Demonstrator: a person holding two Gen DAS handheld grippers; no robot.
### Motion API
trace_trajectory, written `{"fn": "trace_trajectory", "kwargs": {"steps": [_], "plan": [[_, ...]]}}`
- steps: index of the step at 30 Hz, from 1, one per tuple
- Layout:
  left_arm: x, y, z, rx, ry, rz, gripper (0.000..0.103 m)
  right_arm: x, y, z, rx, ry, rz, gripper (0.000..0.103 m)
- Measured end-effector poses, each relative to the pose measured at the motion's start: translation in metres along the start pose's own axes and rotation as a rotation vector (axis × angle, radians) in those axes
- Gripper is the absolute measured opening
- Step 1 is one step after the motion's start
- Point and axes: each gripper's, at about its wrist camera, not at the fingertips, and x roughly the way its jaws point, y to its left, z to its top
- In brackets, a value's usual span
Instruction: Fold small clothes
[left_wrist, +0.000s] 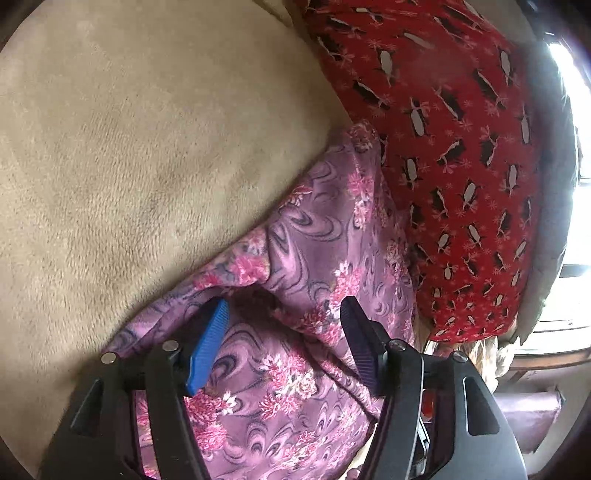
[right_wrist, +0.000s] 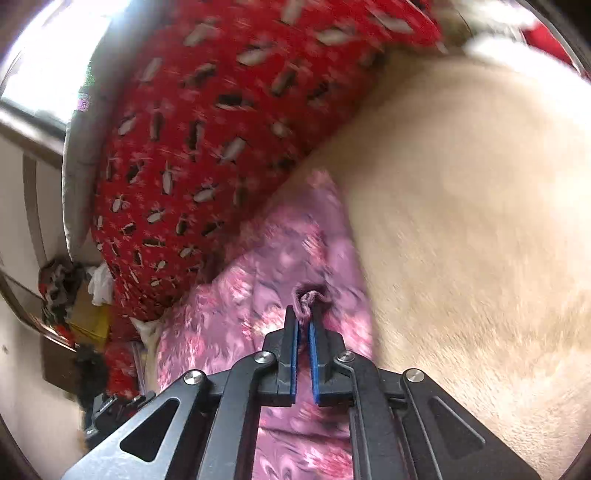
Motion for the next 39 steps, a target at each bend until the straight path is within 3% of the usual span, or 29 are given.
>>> {"fn": "trace_trajectory", "kwargs": {"steps": [4,6,7,8,11,13,14,15,16,18,19,20,22,23,25,28,33,37,39], "plan": [[-0.003,-0.004,0.003,-0.002,-0.005,0.000,0.062,0.001,0.003,0.002,0.031,0.009,0.018,0.020],[-0.003,-0.009,0.005,0.023,-0.028,0.047,0.060,0.009,0.013,0.009,0.004,0.049,0.018,0.022],[-0.003,-0.012,0.005,0.043,-0.032,0.068,0.055,0.011,0.019,0.010,-0.030,0.056,0.010,0.007],[-0.003,-0.016,0.004,0.068,-0.040,0.091,0.040,0.009,0.030,0.009,-0.085,0.042,0.021,0.006],[0.008,-0.022,0.001,0.172,-0.055,0.246,0.029,-0.016,0.046,0.005,-0.159,-0.084,0.086,0.006],[0.011,-0.023,0.000,0.191,-0.056,0.262,0.029,0.002,0.036,0.004,-0.151,-0.018,0.002,0.006],[0.009,-0.024,-0.002,0.203,-0.054,0.263,0.029,0.021,0.024,0.001,-0.136,0.094,-0.088,0.006],[0.004,-0.028,-0.006,0.229,-0.040,0.253,0.028,0.024,0.015,-0.002,-0.108,0.122,-0.075,0.004],[0.000,-0.031,-0.011,0.251,-0.029,0.236,0.028,0.012,0.016,-0.003,-0.096,0.083,-0.049,0.013],[-0.010,-0.039,-0.032,0.342,-0.025,0.216,0.031,-0.012,0.030,-0.006,-0.139,0.023,-0.050,0.014],[-0.010,-0.042,-0.041,0.380,-0.027,0.229,0.042,-0.022,0.036,-0.010,-0.178,0.000,-0.019,0.014],[-0.005,-0.044,-0.058,0.444,-0.028,0.275,0.055,-0.028,0.040,-0.017,-0.213,-0.009,-0.003,0.014],[0.013,-0.041,-0.079,0.515,0.007,0.365,0.057,-0.018,0.038,-0.035,-0.265,0.071,-0.080,0.016],[0.023,-0.039,-0.088,0.550,0.031,0.416,0.057,-0.002,0.031,-0.045,-0.274,0.158,-0.153,0.010],[0.018,-0.047,-0.110,0.656,-0.019,0.473,0.057,-0.008,0.023,-0.058,-0.236,0.147,-0.137,0.011],[0.000,-0.041,-0.129,0.651,0.059,0.409,0.057,-0.025,0.024,-0.076,-0.208,0.221,-0.150,0.012],[-0.029,0.009,-0.152,0.562,0.163,0.418,0.057,-0.065,0.016,-0.125,-0.288,0.328,-0.198,0.013],[-0.063,0.034,-0.175,0.562,0.173,0.389,0.057,-0.103,0.002,-0.162,-0.266,0.366,-0.200,0.014],[-0.084,0.053,-0.179,0.527,0.166,0.349,0.057,-0.124,-0.001,-0.178,-0.297,0.341,-0.227,0.016]]}}
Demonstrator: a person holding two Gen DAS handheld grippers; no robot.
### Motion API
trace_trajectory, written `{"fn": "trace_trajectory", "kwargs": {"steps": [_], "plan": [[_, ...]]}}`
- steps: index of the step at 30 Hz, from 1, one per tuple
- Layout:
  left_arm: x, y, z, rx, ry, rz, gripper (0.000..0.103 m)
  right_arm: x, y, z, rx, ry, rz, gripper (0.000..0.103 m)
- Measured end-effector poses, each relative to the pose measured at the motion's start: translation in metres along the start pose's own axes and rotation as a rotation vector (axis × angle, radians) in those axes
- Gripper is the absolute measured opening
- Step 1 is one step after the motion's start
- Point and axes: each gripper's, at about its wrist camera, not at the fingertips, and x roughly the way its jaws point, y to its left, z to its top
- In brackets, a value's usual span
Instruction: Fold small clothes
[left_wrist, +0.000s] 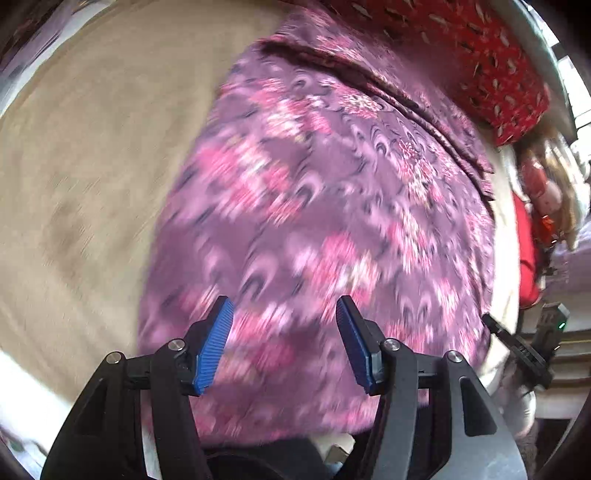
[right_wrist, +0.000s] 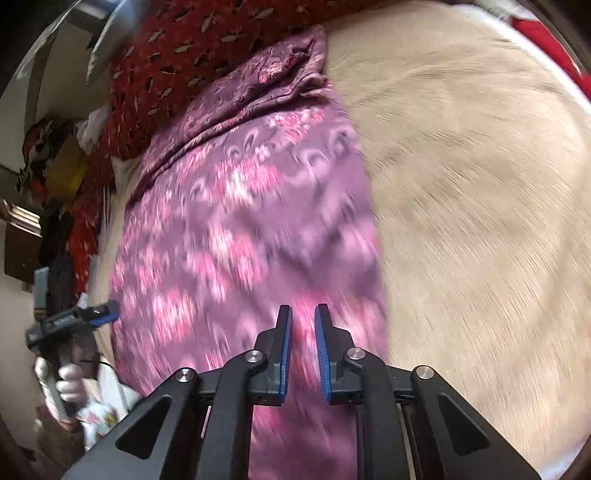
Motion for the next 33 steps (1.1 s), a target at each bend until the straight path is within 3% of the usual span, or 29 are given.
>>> {"fn": "trace_trajectory", "kwargs": {"steps": [3,5,6,7,11,15,18,19,20,21,22,27,33], "plan": [[-0.014,0.034,-0.020,-0.070,-0.010,-0.013,0.057,-0.027,-0.007,-0.025,-0.040,-0.036,-0.061,0.018],[-0.017,0.052,-0.028,-0.108,-0.016,-0.017,0.057,-0.041,-0.013,-0.035,-0.029,-0.052,-0.051,0.031],[-0.018,0.062,-0.033,-0.132,-0.011,-0.011,0.057,-0.047,-0.020,-0.042,-0.014,-0.062,-0.040,0.046],[-0.017,0.070,-0.036,-0.157,-0.008,-0.010,0.057,-0.052,-0.025,-0.046,-0.001,-0.069,-0.032,0.050],[-0.020,0.096,-0.055,-0.236,-0.019,-0.051,0.057,-0.052,-0.036,-0.060,0.048,-0.069,0.039,0.050],[-0.005,0.095,-0.067,-0.224,0.065,-0.162,0.057,-0.036,-0.040,-0.073,0.074,-0.009,0.123,0.050],[0.009,0.087,-0.074,-0.205,0.101,-0.157,0.057,-0.024,-0.036,-0.080,0.067,0.028,0.201,0.050],[0.013,0.085,-0.075,-0.206,0.100,-0.150,0.053,-0.022,-0.034,-0.082,0.055,0.031,0.202,0.049],[0.014,0.084,-0.076,-0.209,0.097,-0.150,0.025,-0.021,-0.030,-0.083,0.034,0.028,0.190,0.043],[0.016,0.081,-0.076,-0.205,0.104,-0.162,0.007,-0.022,-0.024,-0.085,-0.011,0.018,0.174,0.018],[0.015,0.080,-0.076,-0.206,0.108,-0.183,0.006,-0.023,-0.019,-0.086,-0.050,0.016,0.170,0.006],[-0.014,0.075,-0.078,-0.192,0.041,-0.261,0.006,-0.052,0.004,-0.081,-0.160,-0.058,0.243,0.006],[-0.050,0.059,-0.062,-0.184,-0.059,-0.369,0.006,-0.080,0.014,-0.057,-0.108,-0.184,0.367,0.006]]}}
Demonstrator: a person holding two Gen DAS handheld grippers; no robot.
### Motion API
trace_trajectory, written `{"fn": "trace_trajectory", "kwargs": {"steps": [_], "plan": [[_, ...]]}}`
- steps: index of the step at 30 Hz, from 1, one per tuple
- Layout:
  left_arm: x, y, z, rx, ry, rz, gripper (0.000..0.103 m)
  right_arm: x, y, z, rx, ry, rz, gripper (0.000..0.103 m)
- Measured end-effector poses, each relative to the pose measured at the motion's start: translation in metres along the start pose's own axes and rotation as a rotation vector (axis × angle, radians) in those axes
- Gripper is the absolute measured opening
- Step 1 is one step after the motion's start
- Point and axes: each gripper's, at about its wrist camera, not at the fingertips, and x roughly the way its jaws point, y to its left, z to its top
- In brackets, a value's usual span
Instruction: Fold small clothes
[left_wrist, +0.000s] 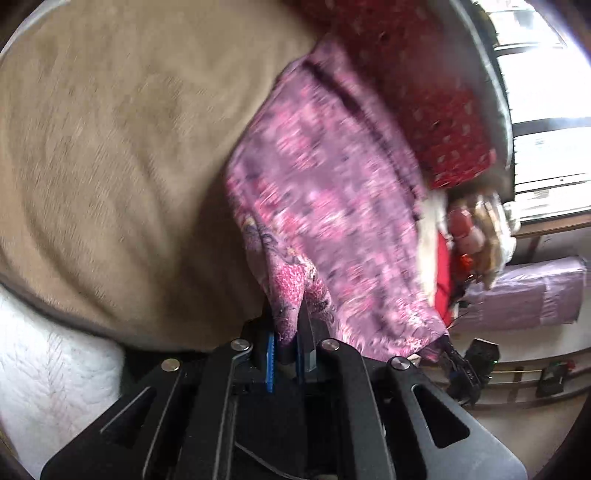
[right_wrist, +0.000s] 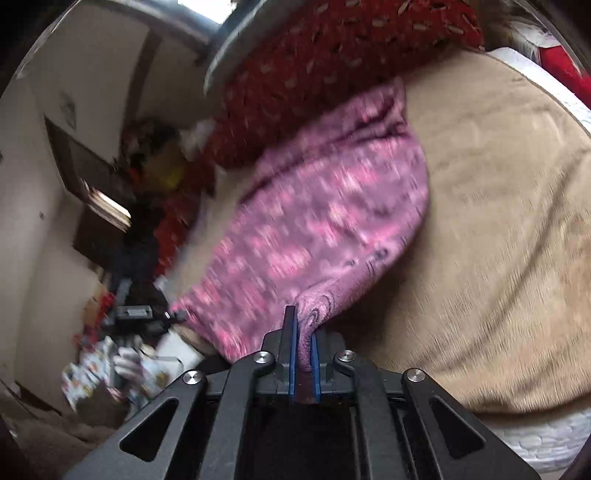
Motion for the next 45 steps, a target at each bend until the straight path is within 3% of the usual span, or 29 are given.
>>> {"fn": "trace_trajectory", "kwargs": {"steps": [7,16,25,33,37,40,42,45], "plan": [[-0.013,-0.016,0.029,-0.008,-0.073,-0.076,0.006,-0.001,-0.006,0.032,0.110,-0.099,0.093,0.006],[-0.006,-0.037,0.085,-0.012,-0.137,-0.067,0.006,0.010,-0.033,0.080,0.214,-0.179,0.156,0.006],[0.029,-0.069,0.189,-0.029,-0.194,-0.045,0.006,0.057,-0.061,0.162,0.276,-0.251,0.177,0.006],[0.085,-0.105,0.286,-0.005,-0.204,0.017,0.006,0.105,-0.107,0.232,0.390,-0.294,0.161,0.006],[0.121,-0.118,0.325,0.030,-0.194,0.113,0.006,0.130,-0.134,0.263,0.437,-0.304,0.117,0.006],[0.149,-0.118,0.347,0.023,-0.163,0.182,0.006,0.156,-0.154,0.276,0.500,-0.237,0.058,0.008],[0.158,-0.117,0.361,0.016,-0.142,0.205,0.006,0.169,-0.167,0.282,0.574,-0.187,0.112,0.011],[0.149,-0.113,0.378,-0.053,-0.161,0.168,0.006,0.162,-0.176,0.298,0.625,-0.261,0.168,0.012]]}}
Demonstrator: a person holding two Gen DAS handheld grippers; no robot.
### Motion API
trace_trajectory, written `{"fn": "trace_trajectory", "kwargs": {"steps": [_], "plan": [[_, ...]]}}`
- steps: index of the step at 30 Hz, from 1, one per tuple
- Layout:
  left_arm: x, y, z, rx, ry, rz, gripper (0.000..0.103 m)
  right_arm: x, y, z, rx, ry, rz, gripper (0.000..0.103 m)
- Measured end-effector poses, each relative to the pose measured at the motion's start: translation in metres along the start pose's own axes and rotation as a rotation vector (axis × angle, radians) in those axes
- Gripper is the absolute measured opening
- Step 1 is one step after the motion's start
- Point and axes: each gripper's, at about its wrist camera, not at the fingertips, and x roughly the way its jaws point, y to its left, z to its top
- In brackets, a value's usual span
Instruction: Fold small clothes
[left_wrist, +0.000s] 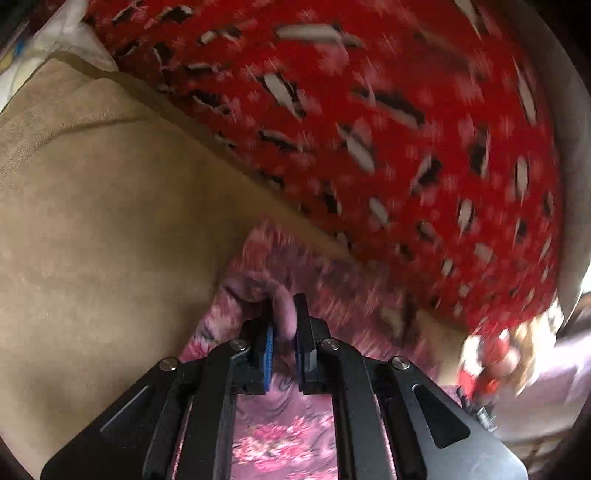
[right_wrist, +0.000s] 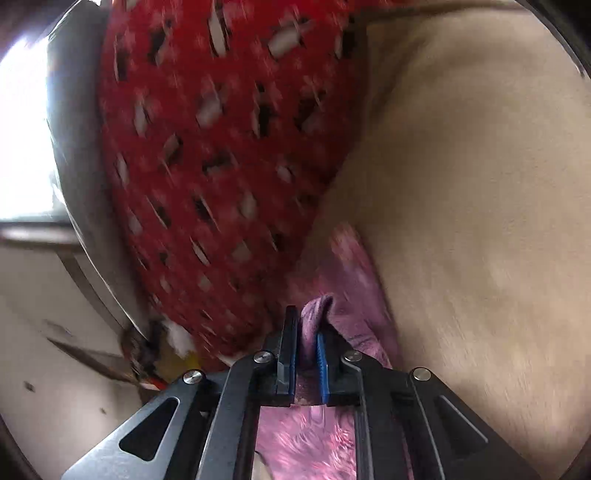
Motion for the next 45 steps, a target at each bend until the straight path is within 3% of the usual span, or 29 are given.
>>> {"fn": "trace_trajectory", "kwargs": {"steps": [1,3,5,7,10,11,14,16,21,23,24,26,27,28,29,32,36,39,43,45], "plan": [[-0.008,0.004,0.004,-0.036,-0.016,-0.031,0.008,-0.003,0.001,0.006,0.020,-0.039,0.008,0.018],[-0.025,0.015,0.010,-0.085,-0.040,-0.094,0.023,-0.005,0.000,0.014,0.046,-0.080,-0.026,0.026],[-0.040,0.024,0.013,-0.097,-0.064,-0.097,0.049,-0.015,-0.001,0.014,0.044,-0.127,-0.070,0.031],[-0.058,0.040,0.012,-0.099,-0.101,-0.066,0.050,-0.033,-0.002,0.012,0.023,-0.191,-0.046,0.041],[-0.056,0.053,0.006,-0.062,-0.060,-0.031,0.050,-0.058,-0.009,0.009,0.025,-0.265,0.003,0.052],[-0.051,0.057,0.001,-0.035,-0.028,-0.016,0.050,-0.059,-0.005,0.008,-0.016,-0.246,-0.026,0.052],[-0.031,0.059,-0.013,0.001,0.033,0.017,0.050,-0.035,0.016,-0.005,-0.221,-0.119,-0.243,0.052],[-0.018,0.057,-0.021,0.013,0.072,0.022,0.050,-0.017,0.026,-0.016,-0.334,-0.071,-0.339,0.053],[0.008,0.035,-0.026,0.078,0.118,0.049,0.051,0.028,0.038,-0.025,-0.482,-0.019,-0.482,0.055],[0.018,0.025,-0.028,0.112,0.140,0.052,0.061,0.036,0.038,-0.022,-0.493,-0.026,-0.503,0.054],[0.020,0.020,-0.028,0.128,0.141,0.061,0.061,0.038,0.036,-0.019,-0.493,-0.031,-0.500,0.052],[0.024,0.006,-0.031,0.191,0.107,0.110,0.061,0.040,0.038,-0.017,-0.494,-0.051,-0.495,0.029],[0.023,0.000,-0.029,0.207,0.084,0.120,0.056,0.039,0.040,-0.018,-0.501,-0.067,-0.475,0.010],[0.022,-0.004,-0.029,0.223,0.062,0.135,0.029,0.036,0.041,-0.018,-0.510,-0.070,-0.443,0.005],[0.022,-0.005,-0.028,0.233,0.055,0.146,0.008,0.036,0.044,-0.019,-0.518,-0.066,-0.425,0.005],[0.017,-0.002,-0.021,0.214,0.027,0.155,0.007,0.028,0.061,-0.019,-0.569,-0.071,-0.367,0.005],[0.008,0.009,-0.007,0.148,-0.053,0.147,0.005,0.006,0.084,-0.008,-0.563,-0.175,-0.259,0.004],[0.024,0.020,0.001,0.092,-0.031,0.214,0.006,0.019,0.070,0.006,-0.509,-0.160,-0.312,0.004],[0.021,0.022,-0.001,0.087,-0.027,0.224,0.011,0.057,0.024,0.011,-0.414,-0.004,-0.530,0.006],[0.002,0.020,-0.006,0.097,-0.035,0.191,0.010,0.038,0.027,0.001,-0.425,-0.066,-0.474,0.012]]}}
